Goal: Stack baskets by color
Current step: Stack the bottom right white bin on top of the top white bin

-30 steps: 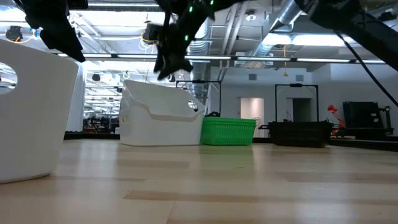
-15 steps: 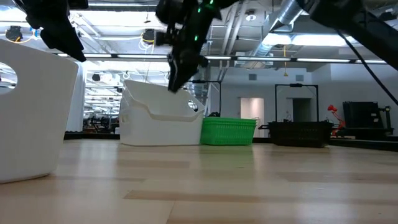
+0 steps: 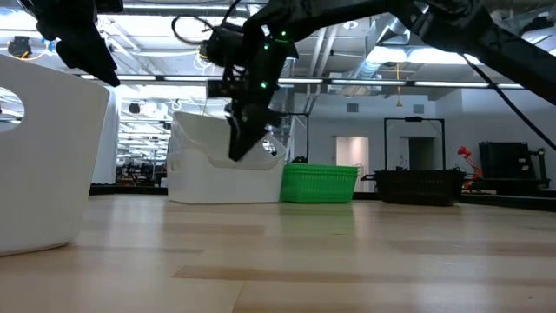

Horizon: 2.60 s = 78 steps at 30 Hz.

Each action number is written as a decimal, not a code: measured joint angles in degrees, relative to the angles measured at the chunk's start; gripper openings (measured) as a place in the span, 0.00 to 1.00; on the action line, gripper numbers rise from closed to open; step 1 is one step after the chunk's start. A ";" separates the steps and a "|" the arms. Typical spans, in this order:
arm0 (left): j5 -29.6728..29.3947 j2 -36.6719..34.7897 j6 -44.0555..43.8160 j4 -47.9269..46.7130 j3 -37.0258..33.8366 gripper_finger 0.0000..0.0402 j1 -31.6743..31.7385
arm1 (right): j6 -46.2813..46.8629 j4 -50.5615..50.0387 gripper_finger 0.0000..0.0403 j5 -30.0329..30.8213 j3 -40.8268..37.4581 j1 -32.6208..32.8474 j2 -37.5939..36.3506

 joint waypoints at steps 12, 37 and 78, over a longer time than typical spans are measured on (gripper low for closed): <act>0.12 -0.02 -0.09 -1.01 0.01 0.63 0.00 | -0.92 0.73 0.36 0.27 -0.02 0.10 2.12; 0.07 0.00 -1.15 -1.07 0.01 0.63 0.01 | -2.19 -4.18 0.34 2.11 1.18 1.90 -0.60; -0.74 0.01 -1.00 -1.43 0.01 0.63 0.02 | -8.69 17.04 0.30 10.73 -0.01 -0.54 -3.87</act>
